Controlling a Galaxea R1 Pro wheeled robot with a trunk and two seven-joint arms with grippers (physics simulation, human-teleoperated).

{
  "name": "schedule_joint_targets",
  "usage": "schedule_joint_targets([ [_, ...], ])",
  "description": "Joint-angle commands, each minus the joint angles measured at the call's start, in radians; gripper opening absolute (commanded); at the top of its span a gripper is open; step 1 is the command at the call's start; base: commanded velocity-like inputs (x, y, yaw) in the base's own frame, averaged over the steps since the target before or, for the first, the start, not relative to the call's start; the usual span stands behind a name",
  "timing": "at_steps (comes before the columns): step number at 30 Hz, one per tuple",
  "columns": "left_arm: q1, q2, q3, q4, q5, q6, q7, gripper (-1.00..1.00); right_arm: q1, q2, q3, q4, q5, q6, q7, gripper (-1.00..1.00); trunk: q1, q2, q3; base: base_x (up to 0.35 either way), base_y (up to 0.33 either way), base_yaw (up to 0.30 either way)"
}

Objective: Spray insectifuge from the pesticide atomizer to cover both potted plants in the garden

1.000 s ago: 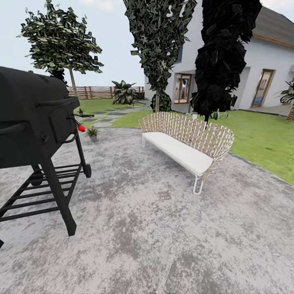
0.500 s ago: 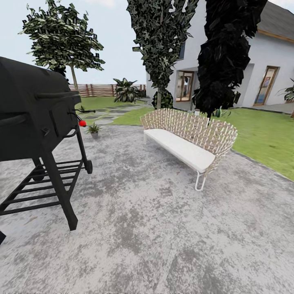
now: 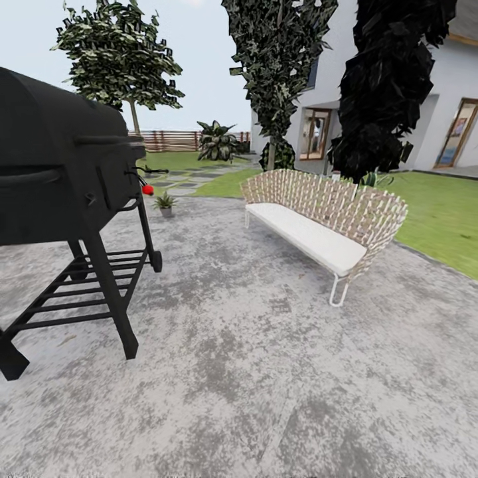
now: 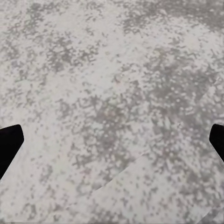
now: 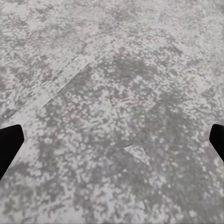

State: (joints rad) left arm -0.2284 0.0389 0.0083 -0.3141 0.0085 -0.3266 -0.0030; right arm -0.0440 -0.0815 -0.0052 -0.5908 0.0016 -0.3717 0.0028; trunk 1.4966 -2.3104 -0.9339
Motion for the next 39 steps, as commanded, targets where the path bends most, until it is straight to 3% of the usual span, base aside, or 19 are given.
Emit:
schedule_joint_targets([
  [1, 0.002, 0.0, 0.001, -0.001, 0.003, -0.003, 0.0, 1.0, 0.0, 0.0, -0.001, 0.001, 0.0, -0.003, 0.001, 1.0, 0.004, -0.008, -0.006, 0.0, 0.0, 0.083],
  [10, 0.006, 0.005, 0.021, 0.006, 0.005, -0.003, 0.0, 1.0, 0.0, 0.005, 0.002, 0.018, 0.001, -0.002, 0.001, 1.0, 0.038, -0.071, -0.039, 0.0, 0.0, 0.027],
  [18, 0.005, 0.003, 0.021, 0.006, 0.005, -0.007, 0.0, 1.0, 0.0, 0.009, 0.005, 0.055, -0.001, -0.005, 0.002, 1.0, 0.038, -0.071, -0.039, 0.061, -0.024, 0.0],
  [39, 0.004, 0.004, 0.022, 0.006, 0.008, -0.012, 0.0, 1.0, 0.0, 0.005, 0.007, 0.062, 0.001, -0.005, 0.002, 1.0, 0.038, -0.071, -0.039, 0.306, -0.148, 0.0],
])
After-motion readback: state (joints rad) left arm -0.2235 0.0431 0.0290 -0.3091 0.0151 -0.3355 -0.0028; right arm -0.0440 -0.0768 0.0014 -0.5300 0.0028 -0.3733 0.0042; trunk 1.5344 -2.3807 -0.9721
